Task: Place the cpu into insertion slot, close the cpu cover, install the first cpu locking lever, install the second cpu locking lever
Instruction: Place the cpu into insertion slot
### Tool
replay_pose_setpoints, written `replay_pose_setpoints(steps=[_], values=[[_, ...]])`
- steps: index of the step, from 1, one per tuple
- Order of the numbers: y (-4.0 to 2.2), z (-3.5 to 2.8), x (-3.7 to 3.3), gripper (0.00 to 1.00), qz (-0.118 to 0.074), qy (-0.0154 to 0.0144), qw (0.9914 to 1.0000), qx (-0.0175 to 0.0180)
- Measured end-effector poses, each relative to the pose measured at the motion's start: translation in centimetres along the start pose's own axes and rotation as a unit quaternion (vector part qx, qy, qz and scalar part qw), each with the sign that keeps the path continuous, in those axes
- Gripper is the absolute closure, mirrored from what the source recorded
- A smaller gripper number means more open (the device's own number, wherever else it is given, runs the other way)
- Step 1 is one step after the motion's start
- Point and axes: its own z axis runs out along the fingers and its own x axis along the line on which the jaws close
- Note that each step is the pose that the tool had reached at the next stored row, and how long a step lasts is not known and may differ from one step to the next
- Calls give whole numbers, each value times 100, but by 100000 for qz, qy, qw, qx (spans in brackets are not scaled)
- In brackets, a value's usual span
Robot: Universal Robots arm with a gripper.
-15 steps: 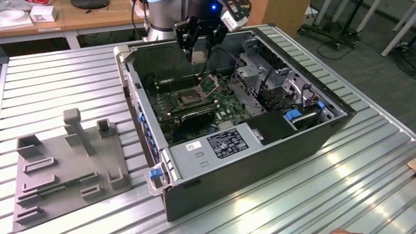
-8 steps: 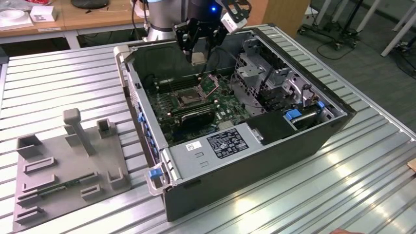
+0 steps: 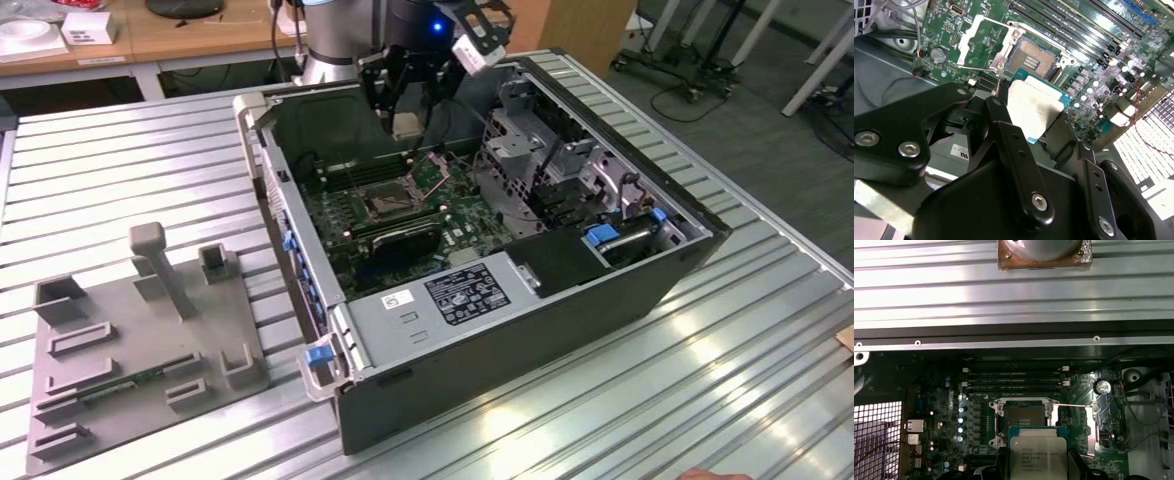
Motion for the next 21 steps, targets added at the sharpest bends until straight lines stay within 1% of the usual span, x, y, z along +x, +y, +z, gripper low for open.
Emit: replay_pose_setpoints(steps=[4, 11, 12, 14, 21], values=[[-3, 36, 0, 46, -3, 0, 100000, -1], [-4, 45, 0, 46, -3, 4, 100000, 4], [-5, 52, 3, 46, 1, -16, 100000, -62], [-7, 76, 13, 46, -2, -23, 100000, -57], [-21, 203, 13, 46, -5, -20, 100000, -54]])
